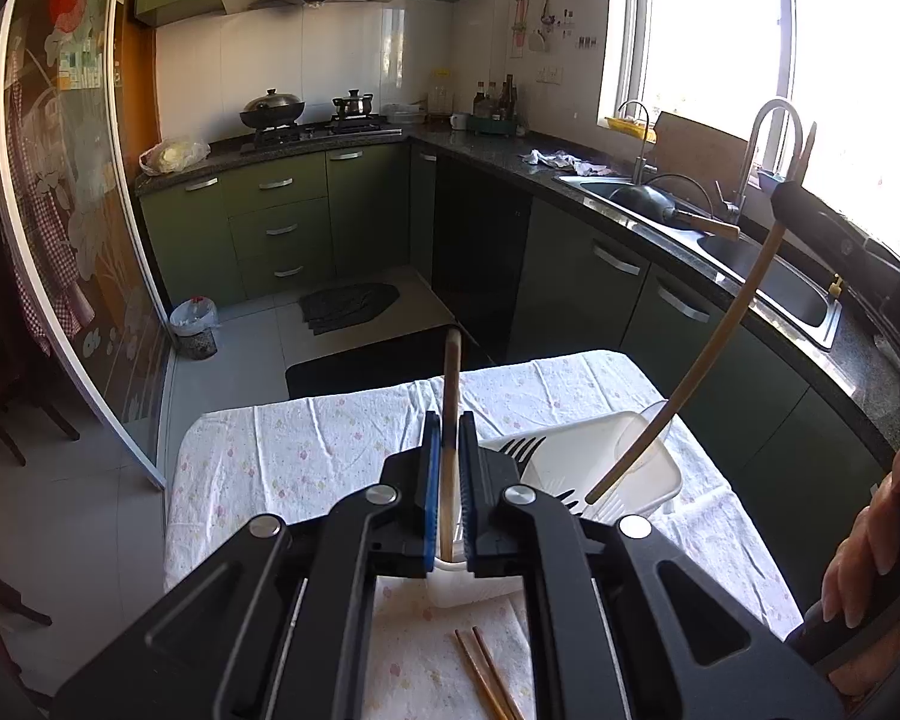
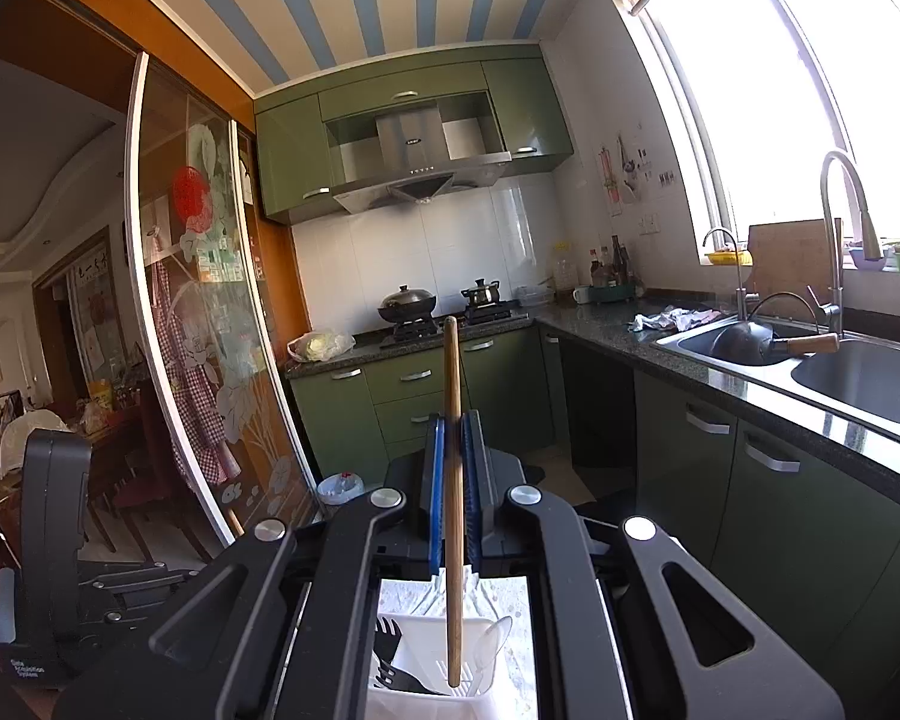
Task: Organize utensils
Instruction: 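Lower the chopstick into the holder and open the left tool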
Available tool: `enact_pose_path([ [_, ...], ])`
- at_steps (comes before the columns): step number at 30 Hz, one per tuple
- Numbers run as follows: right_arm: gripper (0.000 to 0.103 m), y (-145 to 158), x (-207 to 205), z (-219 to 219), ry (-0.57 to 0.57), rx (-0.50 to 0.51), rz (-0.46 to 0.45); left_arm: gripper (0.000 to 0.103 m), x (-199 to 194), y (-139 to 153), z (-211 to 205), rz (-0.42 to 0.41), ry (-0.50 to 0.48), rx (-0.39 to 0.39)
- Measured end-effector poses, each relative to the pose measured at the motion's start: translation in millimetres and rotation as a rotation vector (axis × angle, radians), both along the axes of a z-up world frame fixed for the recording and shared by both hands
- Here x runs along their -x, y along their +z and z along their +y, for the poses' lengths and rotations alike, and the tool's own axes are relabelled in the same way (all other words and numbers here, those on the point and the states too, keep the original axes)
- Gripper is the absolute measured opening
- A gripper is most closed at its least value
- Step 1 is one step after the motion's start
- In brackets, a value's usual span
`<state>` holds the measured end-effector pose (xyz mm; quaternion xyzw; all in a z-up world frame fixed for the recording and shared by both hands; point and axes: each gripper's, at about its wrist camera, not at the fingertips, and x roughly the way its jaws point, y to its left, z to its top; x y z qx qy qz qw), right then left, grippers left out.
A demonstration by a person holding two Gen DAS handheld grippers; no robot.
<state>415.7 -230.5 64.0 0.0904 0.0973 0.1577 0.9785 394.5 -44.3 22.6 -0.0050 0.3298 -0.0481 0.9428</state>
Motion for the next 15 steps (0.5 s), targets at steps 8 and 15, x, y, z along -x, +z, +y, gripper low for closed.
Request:
enact_pose_path([
  [8, 0.007, -22.0, -20.1, 17.3, 0.003, 0.061, 0.053, 0.018, 6.4, -12.1, -1.7, 0.008, 0.003, -0.020],
  [15, 0.007, -42.0, -33.4, 28.5, 0.007, 0.099, 0.105, 0.024, 24.0, -13.6, -2.7, -0.008, -0.008, -0.045],
])
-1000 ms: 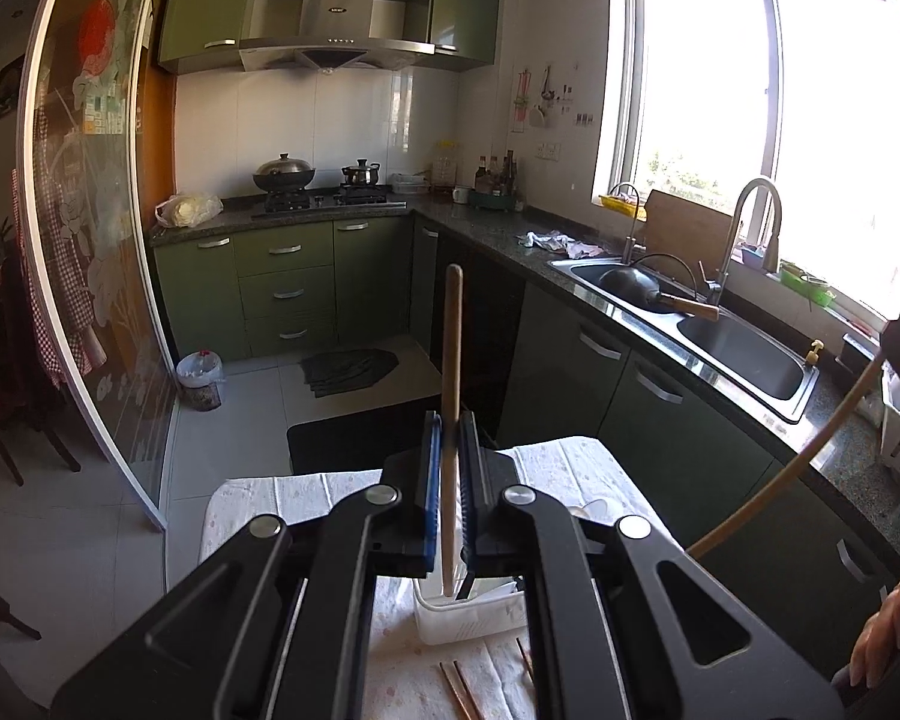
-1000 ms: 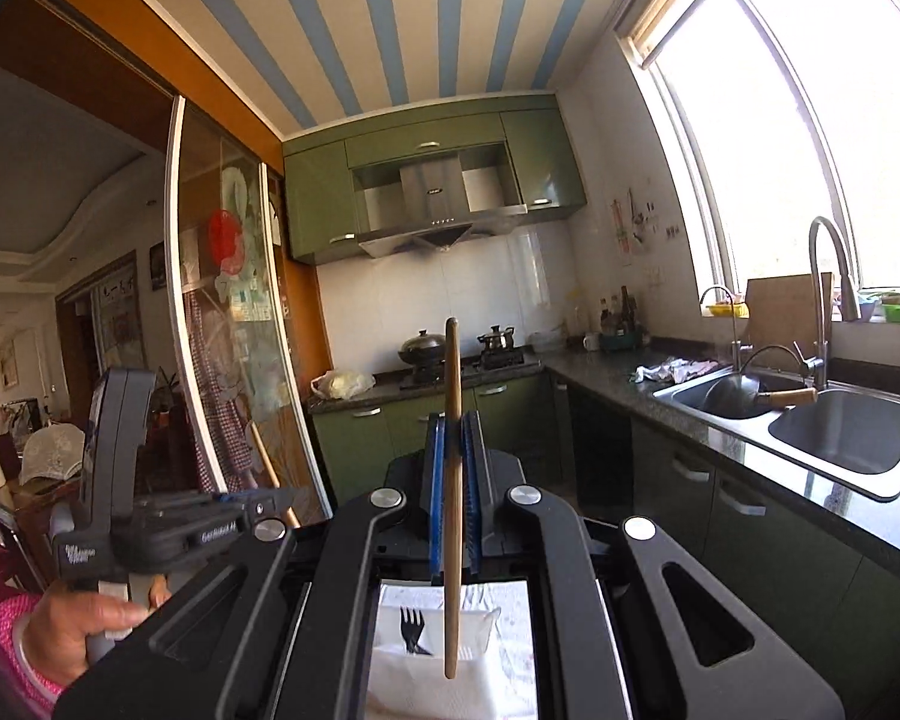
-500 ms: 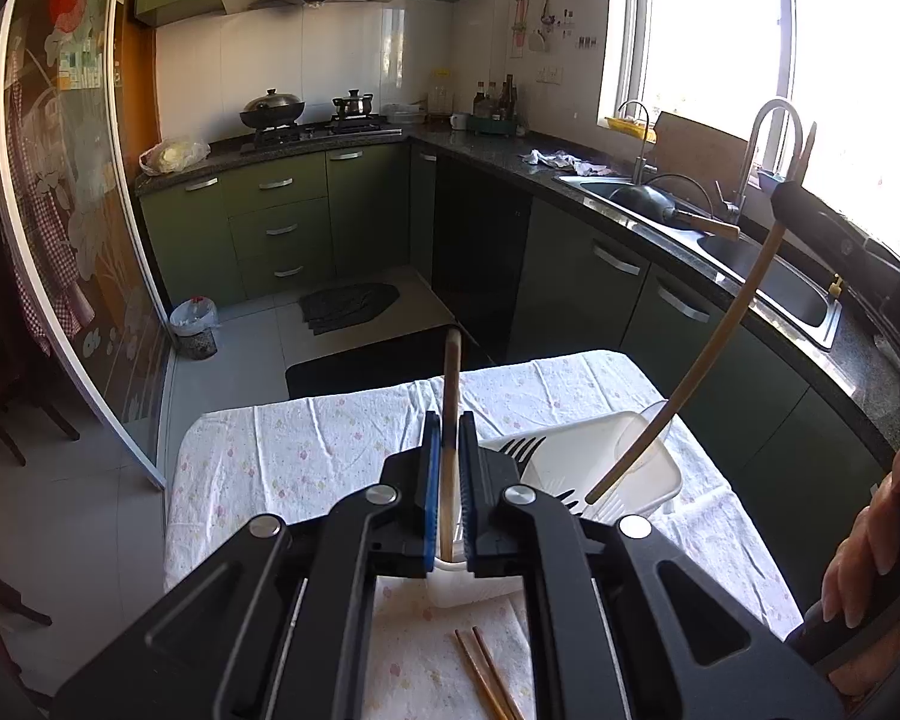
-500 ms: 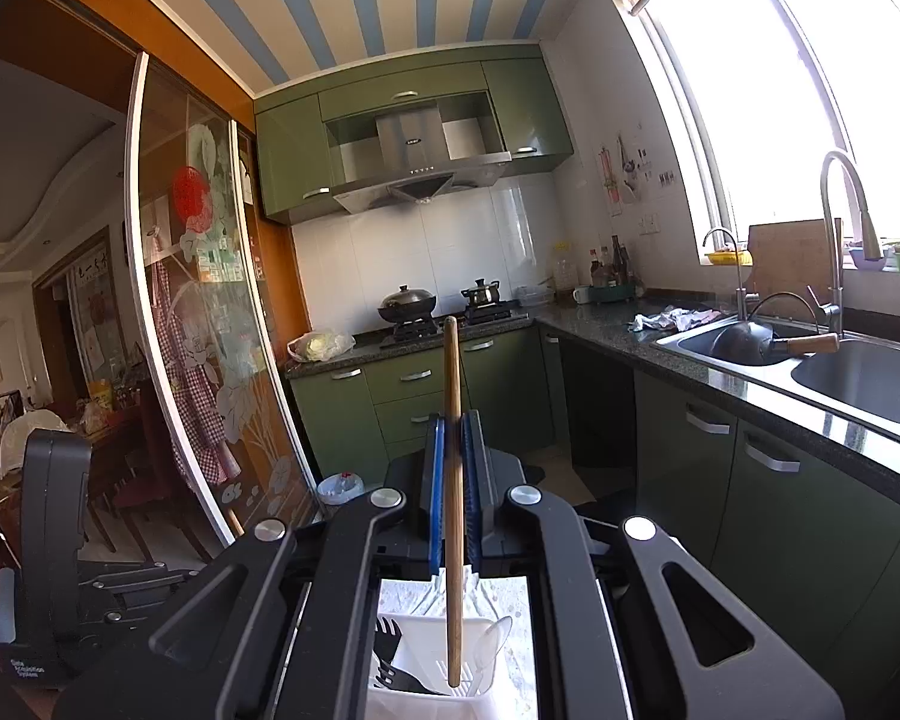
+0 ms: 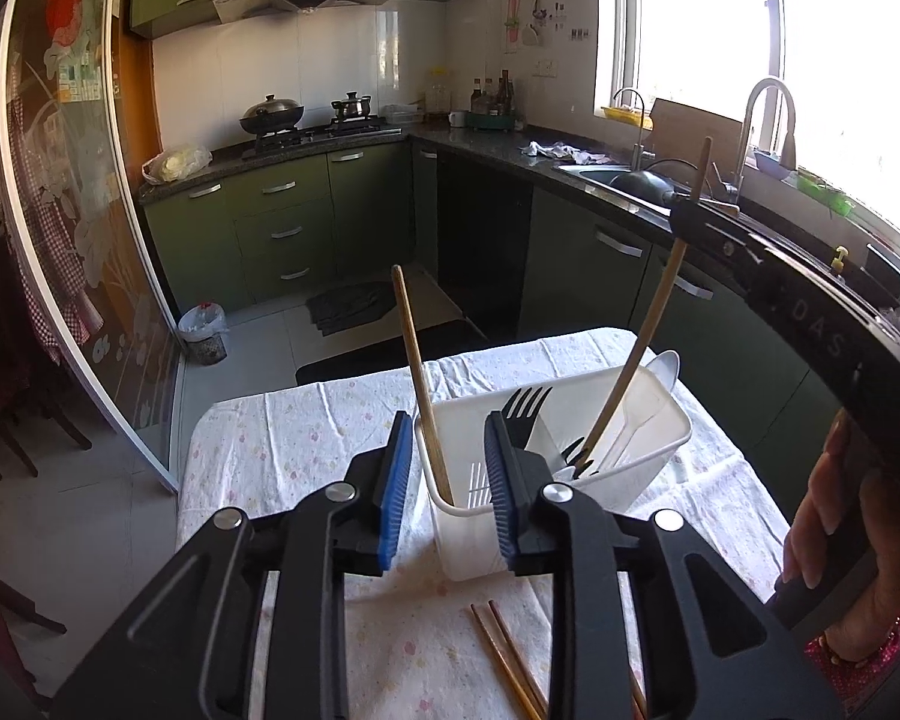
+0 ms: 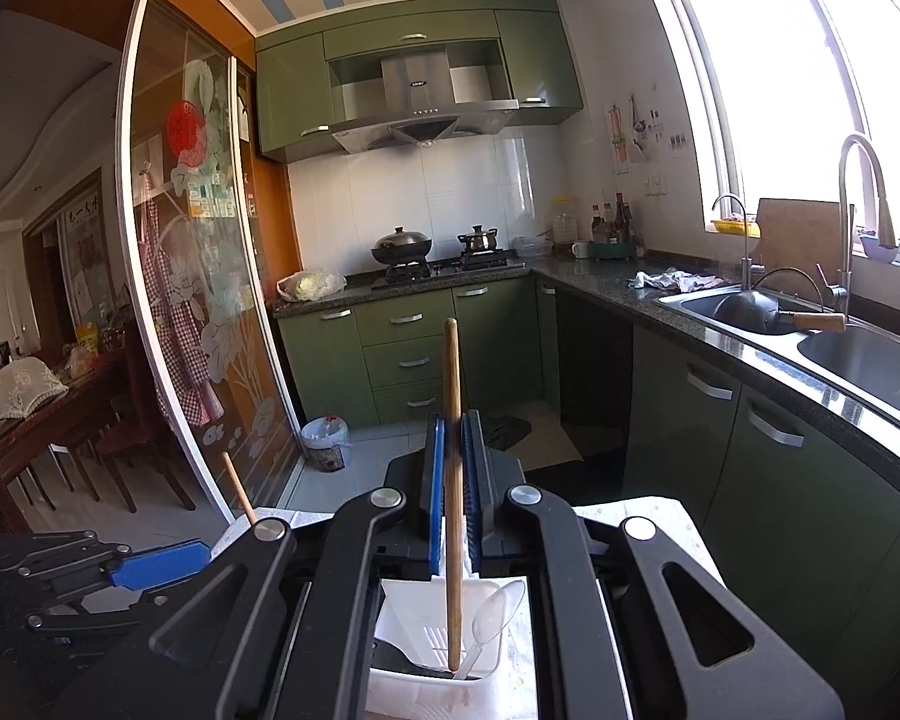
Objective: Organize utensils
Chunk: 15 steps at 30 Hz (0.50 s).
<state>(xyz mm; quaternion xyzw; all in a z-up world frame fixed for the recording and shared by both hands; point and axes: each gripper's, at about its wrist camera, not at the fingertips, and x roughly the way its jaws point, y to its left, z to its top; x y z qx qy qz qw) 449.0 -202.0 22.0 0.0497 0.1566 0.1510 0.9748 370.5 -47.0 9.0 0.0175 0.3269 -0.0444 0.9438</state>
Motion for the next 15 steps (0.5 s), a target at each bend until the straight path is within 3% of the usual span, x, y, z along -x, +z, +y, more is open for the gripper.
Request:
enact_pose_path([
  [7, 0.007, -17.1, -4.5, 8.7, -0.002, 0.037, 0.033, 0.027, 14.4, 0.9, 4.1, 0.009, -0.004, 0.008],
  [11, 0.023, -21.2, 0.0, 10.4, 0.011, 0.051, 0.050, 0.030, 25.0, -2.5, 4.6, 0.025, -0.006, 0.010],
  [15, 0.023, -15.5, 24.2, 2.1, 0.025, 0.042, 0.031, 0.031, 33.7, -16.5, 3.1, 0.086, -0.018, 0.028],
])
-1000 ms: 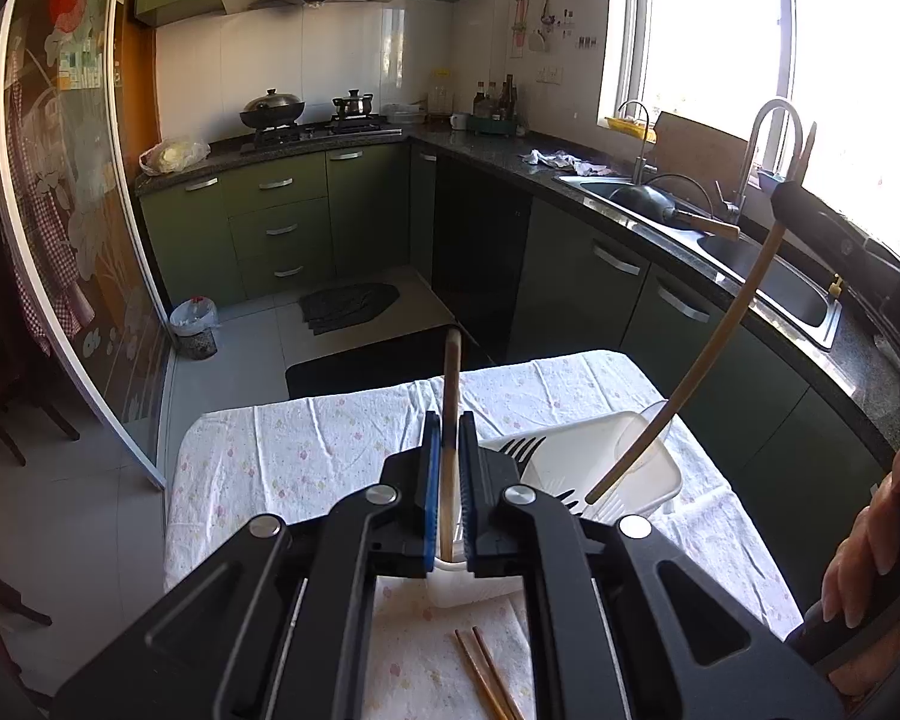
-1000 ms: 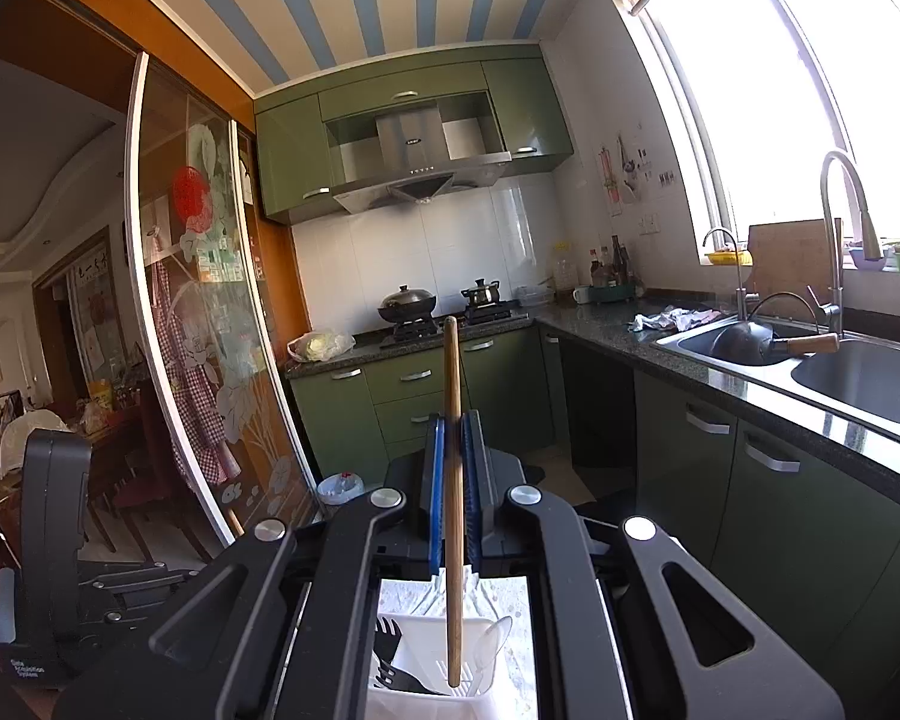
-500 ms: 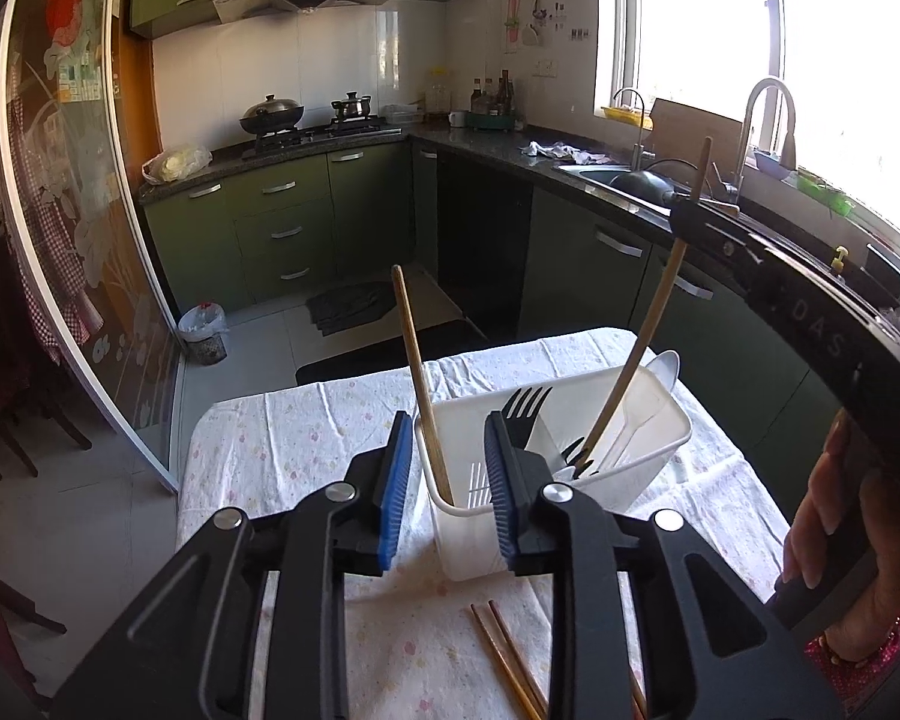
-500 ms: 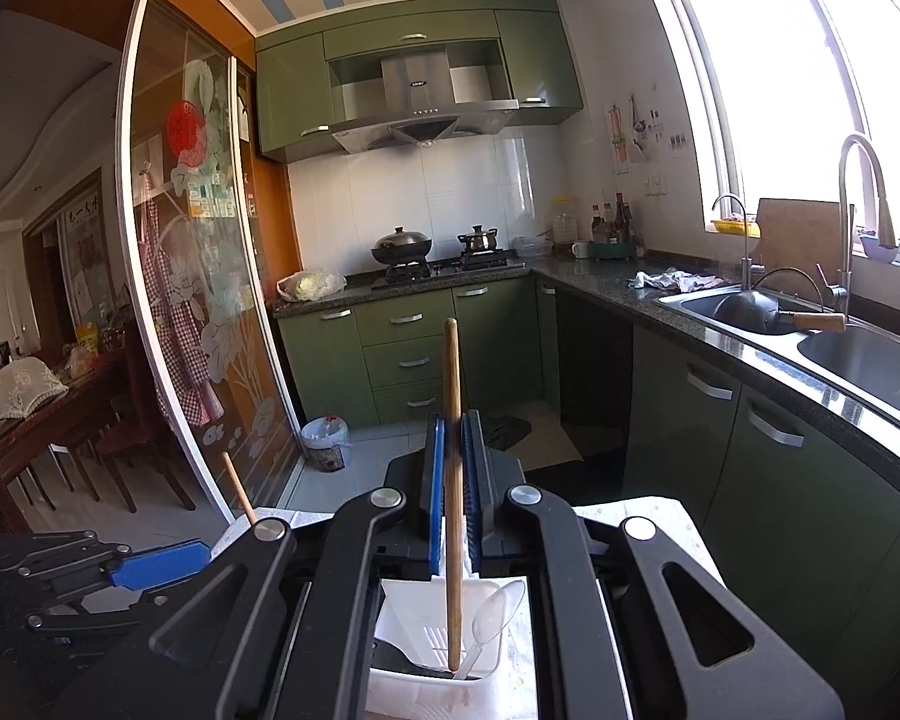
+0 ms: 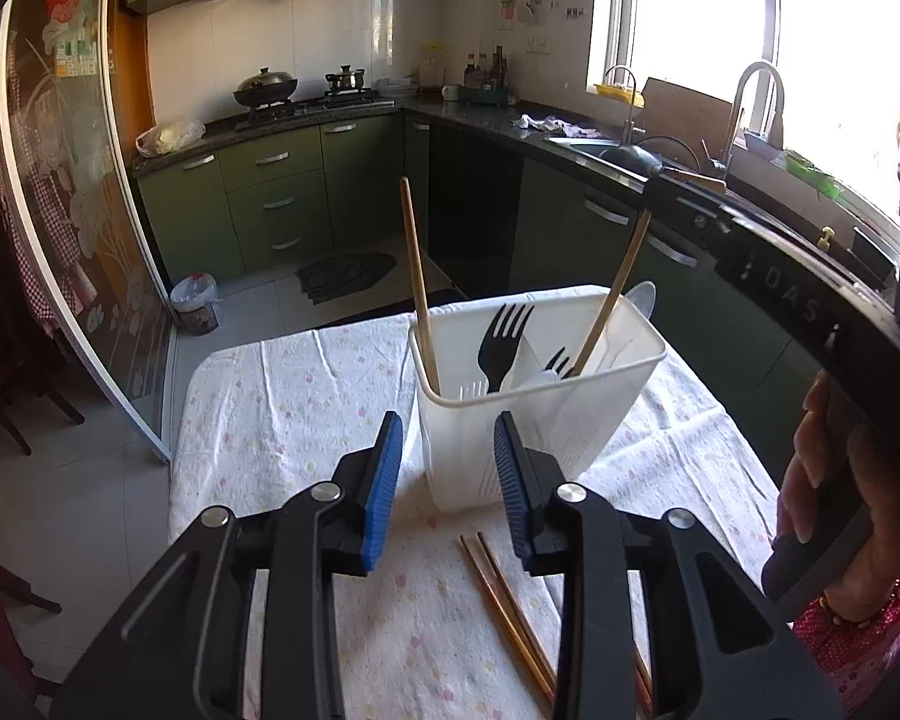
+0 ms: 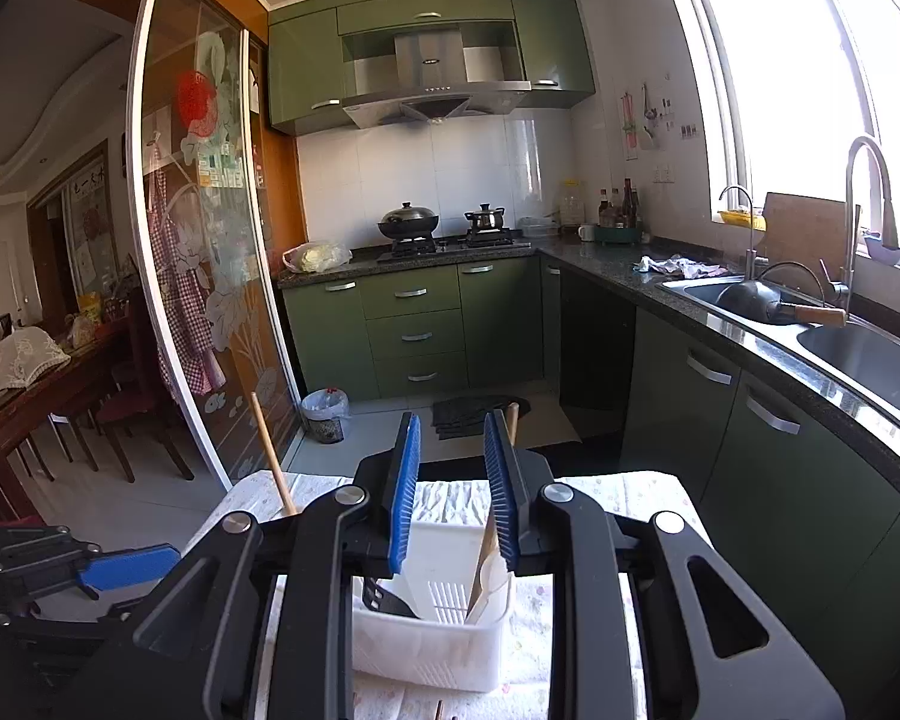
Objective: Organize utensils
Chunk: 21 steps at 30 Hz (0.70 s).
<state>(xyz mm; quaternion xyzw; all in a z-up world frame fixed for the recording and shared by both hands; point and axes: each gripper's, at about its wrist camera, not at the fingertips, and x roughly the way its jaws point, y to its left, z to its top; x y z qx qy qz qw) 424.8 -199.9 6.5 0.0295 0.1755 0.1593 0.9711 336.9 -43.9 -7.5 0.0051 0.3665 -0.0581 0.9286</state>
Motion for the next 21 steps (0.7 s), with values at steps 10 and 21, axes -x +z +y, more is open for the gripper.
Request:
enact_pose_path([
  [10, 0.031, -38.1, 76.4, -47.1, 0.065, -0.033, 0.154, 0.030, 6.5, -99.9, -12.0, 0.336, 0.023, 0.075],
  [21, 0.031, -70.6, 111.2, -80.2, 0.084, -0.069, 0.236, 0.030, -0.1, -150.8, -14.9, 0.477, 0.171, 0.125],
])
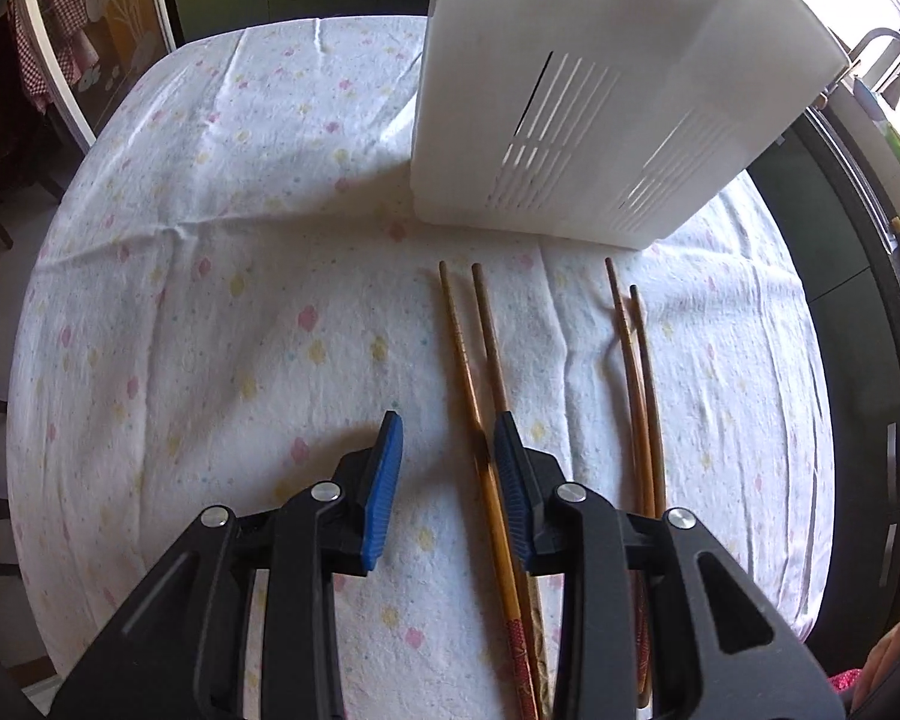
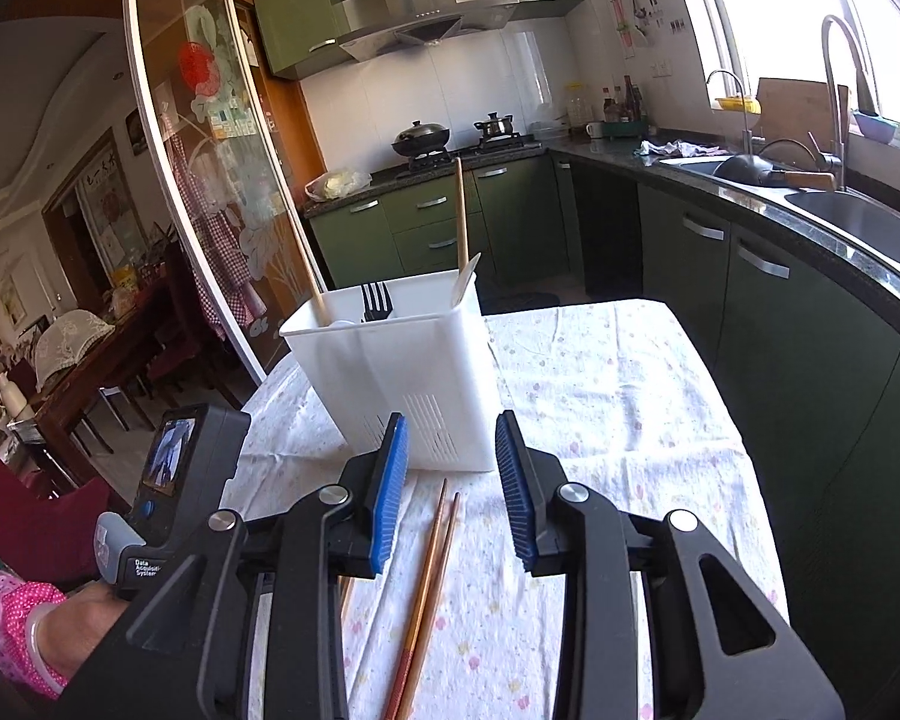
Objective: Organize utensils
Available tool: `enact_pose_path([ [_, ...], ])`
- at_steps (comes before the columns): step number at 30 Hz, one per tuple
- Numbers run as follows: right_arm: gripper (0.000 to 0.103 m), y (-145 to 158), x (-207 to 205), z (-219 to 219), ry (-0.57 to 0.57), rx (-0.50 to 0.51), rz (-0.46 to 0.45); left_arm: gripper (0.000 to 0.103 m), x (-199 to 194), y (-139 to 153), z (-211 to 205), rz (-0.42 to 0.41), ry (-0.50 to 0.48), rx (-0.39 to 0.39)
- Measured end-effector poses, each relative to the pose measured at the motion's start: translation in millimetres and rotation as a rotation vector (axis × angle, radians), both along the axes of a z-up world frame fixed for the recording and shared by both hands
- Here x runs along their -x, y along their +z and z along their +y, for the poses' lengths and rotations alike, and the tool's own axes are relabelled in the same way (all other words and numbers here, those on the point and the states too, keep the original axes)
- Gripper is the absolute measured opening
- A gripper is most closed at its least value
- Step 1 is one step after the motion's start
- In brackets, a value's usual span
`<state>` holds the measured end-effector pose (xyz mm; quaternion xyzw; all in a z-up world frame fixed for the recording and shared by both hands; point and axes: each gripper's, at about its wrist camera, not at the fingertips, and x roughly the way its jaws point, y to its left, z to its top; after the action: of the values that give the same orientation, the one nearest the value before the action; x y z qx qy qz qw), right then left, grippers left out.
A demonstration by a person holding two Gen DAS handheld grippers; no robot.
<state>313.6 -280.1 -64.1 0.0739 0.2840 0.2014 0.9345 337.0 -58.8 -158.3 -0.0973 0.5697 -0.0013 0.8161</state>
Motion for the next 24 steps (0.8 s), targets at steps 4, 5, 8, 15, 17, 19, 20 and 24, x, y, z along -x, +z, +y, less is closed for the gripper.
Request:
enact_pose_path([
  [4, 0.037, -1.4, 4.8, -11.3, -0.006, -0.011, 0.010, 0.030, -4.0, 0.3, -4.2, -0.004, 0.009, -0.045],
  [5, 0.043, -1.1, 4.9, -12.0, -0.008, -0.009, 0.013, 0.030, -4.4, 0.2, -5.3, -0.003, 0.009, -0.054],
  [8, 0.045, -5.4, 4.6, -10.0, 0.002, 0.009, 0.038, 0.030, -4.6, 0.7, -7.4, 0.000, -0.003, -0.079],
  [15, 0.052, -39.6, -16.8, 10.2, 0.018, 0.116, 0.171, 0.022, 0.7, 1.6, 0.8, 0.014, -0.031, -0.080],
  [17, 0.053, -53.5, -25.8, 17.4, 0.017, 0.147, 0.212, 0.019, 2.9, 1.7, 6.9, 0.019, -0.040, -0.081],
  [19, 0.053, -67.1, -35.2, 26.8, 0.013, 0.189, 0.245, 0.019, 6.1, 1.1, 15.0, 0.022, -0.052, -0.091],
  [20, 0.053, -73.5, -39.7, 31.2, 0.006, 0.211, 0.258, 0.019, 8.0, 1.1, 18.7, 0.023, -0.057, -0.096],
  [24, 0.046, -95.2, -57.8, 48.3, 0.005, 0.278, 0.310, 0.019, 12.8, 1.2, 29.6, 0.022, -0.075, -0.099],
])
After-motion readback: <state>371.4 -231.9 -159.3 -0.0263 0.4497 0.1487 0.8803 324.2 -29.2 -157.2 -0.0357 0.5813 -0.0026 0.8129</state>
